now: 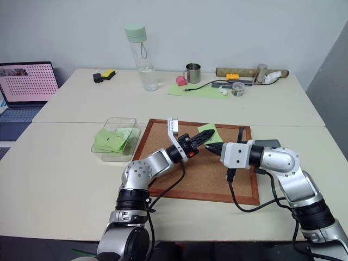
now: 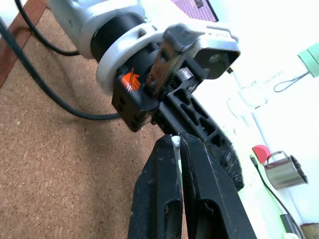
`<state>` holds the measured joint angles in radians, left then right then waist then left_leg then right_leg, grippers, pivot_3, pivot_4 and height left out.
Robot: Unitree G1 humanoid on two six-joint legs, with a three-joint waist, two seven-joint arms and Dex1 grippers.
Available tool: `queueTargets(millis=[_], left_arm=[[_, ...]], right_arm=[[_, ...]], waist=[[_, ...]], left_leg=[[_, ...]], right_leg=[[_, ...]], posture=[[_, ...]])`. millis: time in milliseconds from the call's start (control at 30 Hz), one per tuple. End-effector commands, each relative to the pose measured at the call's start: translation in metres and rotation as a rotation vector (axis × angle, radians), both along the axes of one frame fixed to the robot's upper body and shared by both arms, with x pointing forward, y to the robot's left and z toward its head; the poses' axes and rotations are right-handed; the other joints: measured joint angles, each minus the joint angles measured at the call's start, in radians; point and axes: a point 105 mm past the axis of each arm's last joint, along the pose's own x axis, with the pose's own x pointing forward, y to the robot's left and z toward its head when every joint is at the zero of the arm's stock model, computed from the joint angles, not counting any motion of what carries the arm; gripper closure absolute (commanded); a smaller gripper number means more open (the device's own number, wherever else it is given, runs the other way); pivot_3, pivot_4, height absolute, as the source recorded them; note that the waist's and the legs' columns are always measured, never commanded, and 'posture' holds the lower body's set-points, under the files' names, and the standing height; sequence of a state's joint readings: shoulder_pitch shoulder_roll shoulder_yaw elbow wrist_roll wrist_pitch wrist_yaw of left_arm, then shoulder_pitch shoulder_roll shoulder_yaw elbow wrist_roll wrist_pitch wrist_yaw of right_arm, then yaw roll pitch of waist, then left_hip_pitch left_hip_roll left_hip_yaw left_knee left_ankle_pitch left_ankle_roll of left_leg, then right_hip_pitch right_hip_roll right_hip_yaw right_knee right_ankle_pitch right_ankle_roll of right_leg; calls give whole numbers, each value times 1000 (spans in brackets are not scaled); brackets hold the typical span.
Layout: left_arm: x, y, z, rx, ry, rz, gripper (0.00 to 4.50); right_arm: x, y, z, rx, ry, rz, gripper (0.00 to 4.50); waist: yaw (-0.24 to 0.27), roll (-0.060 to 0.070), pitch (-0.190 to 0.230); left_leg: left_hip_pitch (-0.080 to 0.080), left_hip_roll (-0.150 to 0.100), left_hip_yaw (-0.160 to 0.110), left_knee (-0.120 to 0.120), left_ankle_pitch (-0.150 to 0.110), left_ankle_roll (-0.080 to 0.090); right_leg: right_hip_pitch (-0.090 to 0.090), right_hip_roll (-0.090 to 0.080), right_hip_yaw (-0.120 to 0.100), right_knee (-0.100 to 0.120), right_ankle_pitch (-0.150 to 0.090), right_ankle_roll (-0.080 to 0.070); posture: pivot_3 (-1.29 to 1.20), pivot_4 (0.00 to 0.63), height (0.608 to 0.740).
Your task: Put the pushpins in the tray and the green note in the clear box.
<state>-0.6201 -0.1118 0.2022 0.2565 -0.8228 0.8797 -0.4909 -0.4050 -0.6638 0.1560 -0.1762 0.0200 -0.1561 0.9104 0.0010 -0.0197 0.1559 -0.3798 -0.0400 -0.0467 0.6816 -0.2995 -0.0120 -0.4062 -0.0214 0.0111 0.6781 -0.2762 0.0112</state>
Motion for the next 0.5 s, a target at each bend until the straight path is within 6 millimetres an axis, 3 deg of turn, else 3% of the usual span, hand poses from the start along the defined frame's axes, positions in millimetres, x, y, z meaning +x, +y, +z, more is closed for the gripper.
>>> queueTargets(millis=[33, 267, 333, 500], left_arm=[[5, 0, -8, 31, -4, 41, 4448], [11, 4, -16, 64, -5, 81, 4448], [11, 6, -12, 82, -42, 88, 4448], [1, 11, 9, 166, -214, 100, 4448]], right_arm=[[-6, -3, 28, 89, -66, -3, 4500], [-5, -24, 44, 209, -5, -109, 4500], [6, -45, 44, 239, 42, -231, 4500], [26, -102, 20, 208, 182, -543, 4500]], waist=[[0, 0, 0], [1, 0, 0], [2, 0, 0], [7, 0, 0]], left_leg=[[0, 0, 0, 0, 0, 0], [0, 0, 0, 0, 0, 0], [0, 0, 0, 0, 0, 0], [0, 0, 0, 0, 0, 0]], right_leg=[[0, 0, 0, 0, 0, 0], [0, 0, 0, 0, 0, 0], [0, 0, 0, 0, 0, 0], [0, 0, 0, 0, 0, 0]], posture=[[0, 150, 740], [0, 150, 740], [0, 150, 740], [0, 150, 740]])
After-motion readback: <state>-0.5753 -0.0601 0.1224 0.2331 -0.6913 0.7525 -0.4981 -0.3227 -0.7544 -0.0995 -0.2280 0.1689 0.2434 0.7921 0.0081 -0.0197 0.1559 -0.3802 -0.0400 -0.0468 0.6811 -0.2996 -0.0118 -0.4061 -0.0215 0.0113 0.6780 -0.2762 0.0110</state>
